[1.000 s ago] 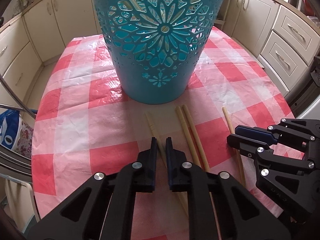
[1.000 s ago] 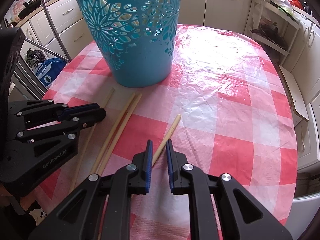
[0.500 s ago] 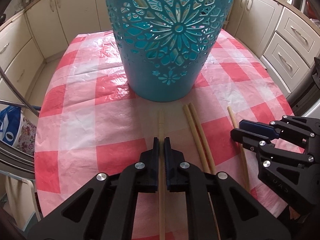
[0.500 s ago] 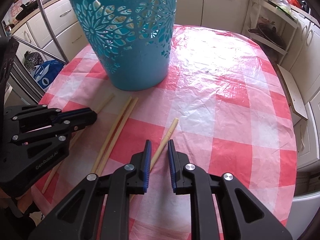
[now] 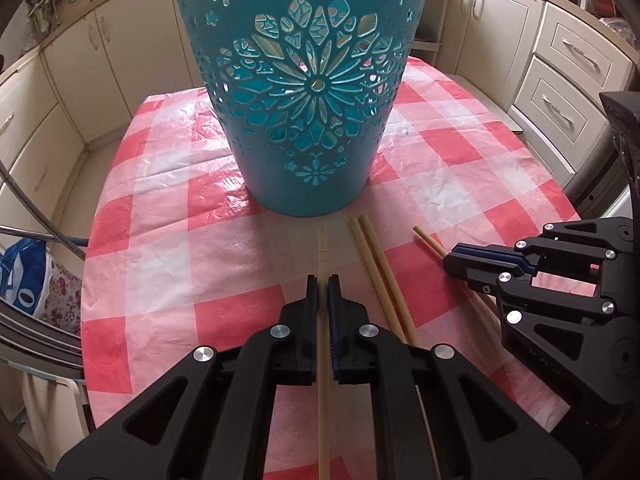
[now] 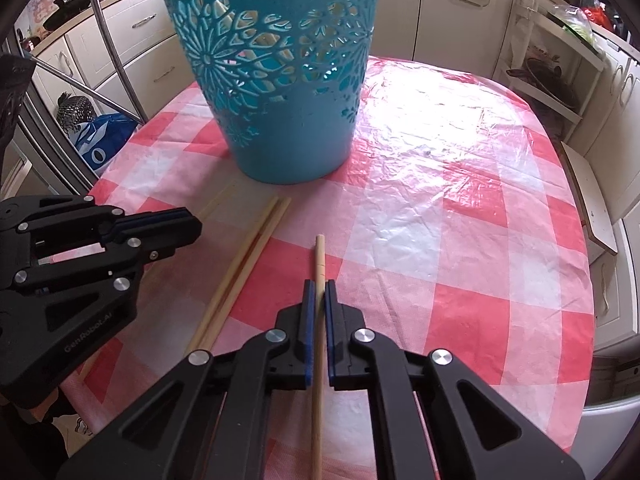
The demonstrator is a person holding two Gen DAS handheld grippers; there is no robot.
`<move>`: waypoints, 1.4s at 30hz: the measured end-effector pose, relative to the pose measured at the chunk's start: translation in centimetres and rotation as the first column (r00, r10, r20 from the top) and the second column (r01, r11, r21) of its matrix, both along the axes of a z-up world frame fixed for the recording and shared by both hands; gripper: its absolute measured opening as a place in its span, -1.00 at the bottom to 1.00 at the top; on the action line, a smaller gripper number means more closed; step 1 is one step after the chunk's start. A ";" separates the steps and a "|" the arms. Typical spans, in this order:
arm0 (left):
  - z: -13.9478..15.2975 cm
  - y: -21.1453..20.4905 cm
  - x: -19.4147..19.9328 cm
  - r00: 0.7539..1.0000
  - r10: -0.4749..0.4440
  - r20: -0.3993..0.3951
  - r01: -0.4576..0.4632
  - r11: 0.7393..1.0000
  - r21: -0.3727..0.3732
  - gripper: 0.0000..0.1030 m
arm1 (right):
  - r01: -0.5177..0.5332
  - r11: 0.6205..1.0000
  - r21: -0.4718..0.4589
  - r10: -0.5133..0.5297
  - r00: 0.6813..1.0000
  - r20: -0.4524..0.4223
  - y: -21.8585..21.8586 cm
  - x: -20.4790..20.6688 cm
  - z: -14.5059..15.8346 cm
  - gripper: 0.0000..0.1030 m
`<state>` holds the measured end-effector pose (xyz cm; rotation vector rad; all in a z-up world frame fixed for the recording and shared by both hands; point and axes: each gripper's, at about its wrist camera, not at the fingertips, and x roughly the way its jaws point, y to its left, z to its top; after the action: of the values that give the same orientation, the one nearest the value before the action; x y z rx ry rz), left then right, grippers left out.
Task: Organize utensils
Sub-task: 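Lift the held chopstick upright with the left tool over the basket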
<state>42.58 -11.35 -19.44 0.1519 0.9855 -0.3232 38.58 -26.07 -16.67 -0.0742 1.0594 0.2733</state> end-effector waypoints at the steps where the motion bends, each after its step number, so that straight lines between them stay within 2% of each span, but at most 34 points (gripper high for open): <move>1: 0.1 0.1 -0.1 1.000 0.000 0.001 0.000 1.000 -0.001 -0.91 | 0.001 1.000 0.001 -0.001 1.000 0.000 0.0 0.0 0.0 -0.89; 14: 2.4 0.5 -1.3 0.998 -0.030 0.061 0.031 0.999 -0.022 -0.91 | 0.003 1.000 0.005 -0.003 1.000 -0.006 0.0 0.2 -0.1 -0.89; 17: 3.2 0.7 -1.5 0.997 -0.043 0.066 0.047 0.997 -0.060 -0.91 | 0.007 1.000 0.009 -0.007 1.000 -0.005 -0.1 0.1 0.0 -0.89; 21: 4.9 1.2 -1.9 0.994 -0.072 0.079 0.083 0.984 -0.155 -0.91 | 0.015 1.000 0.009 -0.015 1.000 -0.009 -0.3 0.2 0.0 -0.89; 25: 7.3 2.0 -2.4 0.988 -0.092 0.126 0.122 0.961 -0.250 -0.91 | 0.016 1.000 0.008 -0.016 1.000 -0.015 -0.4 0.2 -0.1 -0.89; 32: 11.0 3.2 -2.4 0.982 -0.095 0.163 0.151 0.915 -0.375 -0.91 | 0.016 1.000 0.010 -0.016 1.000 -0.024 -0.4 0.2 -0.3 -0.89; 38: 15.3 4.0 -1.4 0.968 -0.039 0.249 0.146 0.891 -0.429 -0.91 | 0.019 1.000 0.018 -0.019 0.999 -0.030 -0.7 0.4 -0.4 -0.89; 42: 18.1 4.2 0.8 0.945 0.057 0.323 0.101 0.886 -0.452 -0.91 | 0.017 1.000 0.022 -0.016 0.999 -0.032 -0.6 0.3 -0.4 -0.89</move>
<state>43.34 -7.17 -1.33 -0.2174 0.5528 -0.5292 38.92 -26.69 -17.06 -0.0416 1.0882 0.2721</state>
